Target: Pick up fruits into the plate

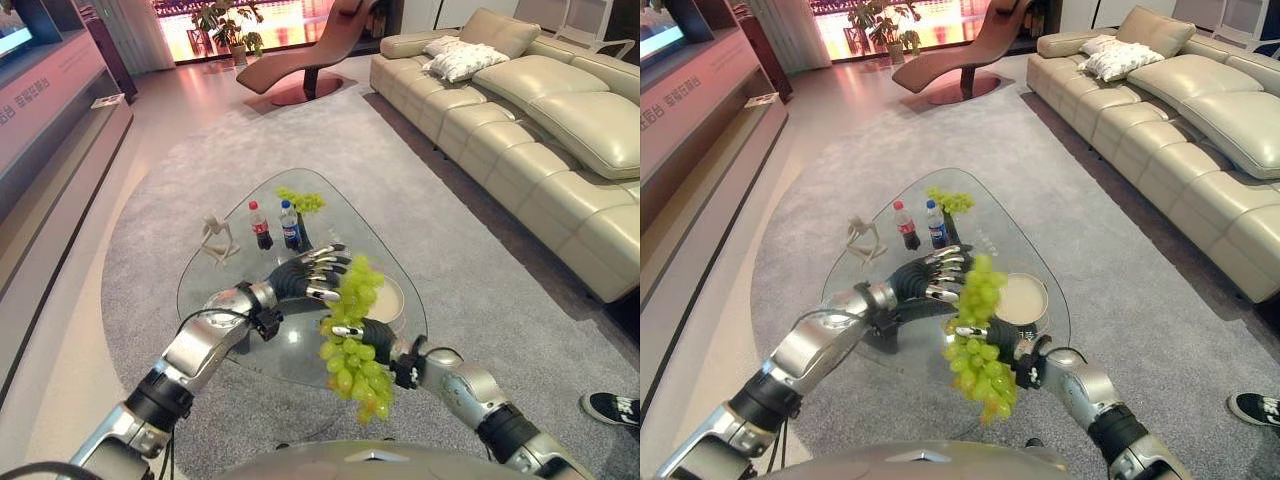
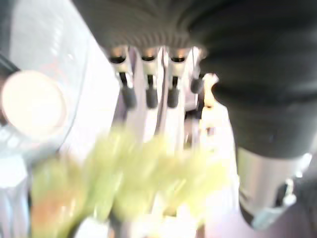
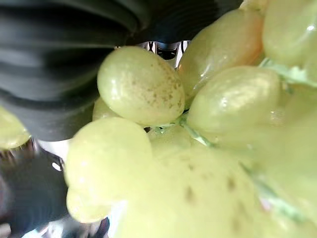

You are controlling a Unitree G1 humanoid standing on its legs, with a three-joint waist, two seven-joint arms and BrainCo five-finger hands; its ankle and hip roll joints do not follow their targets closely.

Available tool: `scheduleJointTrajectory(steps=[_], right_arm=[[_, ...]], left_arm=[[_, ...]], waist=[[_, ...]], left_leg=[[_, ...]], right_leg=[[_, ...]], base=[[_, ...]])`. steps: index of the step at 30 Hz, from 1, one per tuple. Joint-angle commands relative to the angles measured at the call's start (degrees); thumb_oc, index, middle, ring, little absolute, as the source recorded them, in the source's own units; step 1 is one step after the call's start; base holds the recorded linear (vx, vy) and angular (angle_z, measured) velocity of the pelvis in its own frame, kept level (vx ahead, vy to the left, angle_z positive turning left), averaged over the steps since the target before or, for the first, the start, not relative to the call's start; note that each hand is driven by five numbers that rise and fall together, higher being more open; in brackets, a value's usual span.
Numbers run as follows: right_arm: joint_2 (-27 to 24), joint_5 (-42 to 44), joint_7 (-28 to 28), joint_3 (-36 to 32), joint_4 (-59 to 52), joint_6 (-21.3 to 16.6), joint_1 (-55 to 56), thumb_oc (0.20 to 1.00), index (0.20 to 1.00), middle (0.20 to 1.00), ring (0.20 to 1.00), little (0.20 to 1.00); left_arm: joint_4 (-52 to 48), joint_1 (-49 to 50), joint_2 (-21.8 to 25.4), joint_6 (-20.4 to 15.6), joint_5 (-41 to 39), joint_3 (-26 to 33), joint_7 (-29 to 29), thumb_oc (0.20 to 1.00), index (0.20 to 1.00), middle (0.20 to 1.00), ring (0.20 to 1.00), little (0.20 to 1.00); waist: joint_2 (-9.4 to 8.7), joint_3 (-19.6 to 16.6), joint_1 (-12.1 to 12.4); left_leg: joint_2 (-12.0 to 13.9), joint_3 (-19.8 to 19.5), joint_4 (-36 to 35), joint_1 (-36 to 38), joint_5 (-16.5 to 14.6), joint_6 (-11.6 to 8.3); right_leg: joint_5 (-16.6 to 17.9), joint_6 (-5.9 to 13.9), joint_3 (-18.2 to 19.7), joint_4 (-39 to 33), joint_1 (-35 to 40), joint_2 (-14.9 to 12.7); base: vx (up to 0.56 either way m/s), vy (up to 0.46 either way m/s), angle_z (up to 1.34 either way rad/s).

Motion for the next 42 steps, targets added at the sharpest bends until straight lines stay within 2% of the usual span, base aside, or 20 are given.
scheduleJointTrajectory(steps=[1, 4, 6, 8, 10, 13, 17, 20, 26, 31, 37, 42], right_arm=[[-1.42, -5.24, -1.02, -5.13, -0.04, -5.84, -3.09, 0.200, 0.200, 0.200, 0.200, 0.200], [-4.99, -8.00, -4.27, -6.84, 2.98, -9.39, -4.05, 0.200, 0.200, 0.200, 0.200, 0.200], [-7.24, -8.66, -7.70, -7.55, 4.75, -11.15, -5.68, 0.200, 0.200, 0.200, 0.200, 0.200], [-9.32, -9.95, -11.57, -8.25, 8.05, -13.75, -8.85, 0.200, 0.200, 0.200, 0.200, 0.200], [-9.84, -12.34, -15.07, -8.30, 11.41, -15.45, -12.27, 0.200, 0.200, 0.200, 0.200, 0.200], [-10.99, -15.19, -18.32, -7.42, 17.67, -16.59, -19.63, 0.200, 0.200, 0.200, 0.200, 0.200], [-14.28, -19.38, -20.97, -5.84, 27.93, -17.48, -30.95, 0.200, 0.200, 0.200, 0.200, 0.200], [-16.86, -22.13, -23.36, -4.46, 31.22, -16.81, -36.27, 0.200, 0.200, 0.200, 0.200, 0.200], [-19.26, -26.38, -27.83, -3.25, 36.01, -15.20, -42.95, 0.200, 0.200, 0.200, 0.200, 0.200], [-20.17, -28.04, -30.84, -1.77, 38.64, -12.67, -48.29, 0.200, 0.200, 0.200, 0.200, 0.200], [-20.47, -30.78, -32.44, -0.24, 42.44, -10.55, -53.24, 0.200, 0.200, 0.200, 0.200, 0.200], [-20.17, -33.21, -33.78, 1.21, 45.10, -9.33, -56.15, 0.200, 0.200, 0.200, 0.200, 0.200]], left_arm=[[6.67, -0.88, 2.27, -3.83, -3.21, 4.07, 2.77, 1.000, 1.000, 1.000, 1.000, 1.000], [15.19, 2.11, 2.76, -5.97, -0.39, 4.47, 6.00, 1.000, 1.000, 1.000, 1.000, 1.000], [20.92, 2.84, 3.31, -4.80, 0.10, 4.33, 8.08, 1.000, 1.000, 1.000, 1.000, 1.000], [34.54, 3.02, 1.49, -5.92, -0.52, 5.16, 8.82, 1.000, 1.000, 1.000, 1.000, 1.000], [46.55, 1.99, -1.07, -7.13, 4.59, 5.54, 9.29, 1.000, 1.000, 1.000, 1.000, 1.000], [61.94, 0.07, -3.31, -7.59, 7.43, 3.83, 11.52, 1.000, 1.000, 1.000, 1.000, 1.000], [75.05, -1.09, -5.96, -3.25, 8.15, 4.91, 13.82, 1.000, 1.000, 1.000, 1.000, 1.000], [75.82, -2.45, -7.56, -5.03, 7.86, 5.35, 13.89, 1.000, 1.000, 1.000, 1.000, 1.000], [70.38, -6.06, -7.86, -9.39, 6.38, 0.53, 15.70, 1.000, 1.000, 1.000, 1.000, 1.000], [62.99, -8.92, -6.61, -9.33, 5.06, -2.63, 16.62, 1.000, 1.000, 1.000, 1.000, 1.000], [58.77, -9.08, -6.22, -9.09, 5.26, -5.65, 16.85, 1.000, 1.000, 1.000, 1.000, 1.000], [59.14, -8.51, -6.78, -9.76, 4.09, -5.90, 16.53, 1.000, 1.000, 1.000, 1.000, 1.000]], waist=[[-3.46, 3.32, 1.22], [-3.71, 5.61, 2.08], [-3.79, 7.44, 2.74], [-3.83, 10.34, 3.13], [-3.91, 12.37, 3.25], [-3.91, 14.65, 3.15], [-3.38, 17.65, 3.55], [-2.24, 19.77, 3.76], [0.43, 23.52, 4.17], [2.43, 26.15, 4.82], [4.88, 26.28, 5.72], [5.76, 26.28, 6.41]], left_leg=[[-3.84, -0.42, 0.44, 1.77, -4.04, 2.36], [-3.61, -1.03, 0.57, -0.30, -3.31, 2.17], [-3.55, -1.69, 1.00, -2.04, -2.88, 2.11], [-3.60, -2.25, 1.39, -4.08, -2.40, 2.18], [-3.66, -2.57, 1.57, -5.51, -2.10, 2.27], [-3.50, -2.96, 1.50, -7.31, -1.72, 2.23], [-3.50, -4.09, 1.47, -9.50, -1.30, 2.01], [-3.84, -5.20, 1.57, -11.38, -0.92, 1.78], [-5.41, -7.48, 1.57, -14.94, 0.32, 1.84], [-6.38, -8.39, 1.95, -17.88, 1.57, 1.89], [-7.08, -8.49, 2.56, -21.48, 2.45, 1.88], [-7.27, -8.27, 3.34, -23.59, 2.79, 1.81]], right_leg=[[-1.29, 0.40, -2.17, 0.57, 2.43, -0.44], [-1.05, 0.21, -2.50, 1.20, 0.43, -0.44], [-0.73, 0.10, -2.75, 1.62, -1.09, -0.43], [-0.43, 0.06, -2.74, 2.32, -3.07, -0.47], [-0.36, -0.02, -2.58, 2.72, -4.35, -0.37], [-0.45, -0.23, -2.10, 3.43, -6.30, -0.16], [-0.86, -0.79, -1.91, 4.85, -9.01, 0.16], [-1.15, -1.20, -2.10, 5.82, -11.06, 0.29], [-1.45, -1.16, -3.21, 7.20, -14.63, 0.20], [-1.68, -1.13, -4.52, 9.23, -17.88, -0.35], [-2.09, -1.19, -5.40, 11.16, -21.89, -1.03], [-2.15, -1.02, -5.48, 12.48, -24.21, -1.67]], base=[[-0.10, -0.066, 0.09], [-0.19, -0.096, 0.09], [-0.23, -0.117, 0.22], [-0.26, -0.133, 0.17], [-0.19, -0.125, 0.09], [-0.15, -0.111, 0.14], [-0.10, -0.072, 0.10], [-0.11, -0.015, 0.17], [-0.10, 0.005, 0.15], [-0.08, 0.017, 0.13], [-0.04, 0.066, 0.02], [-0.01, 0.081, 0.01]])
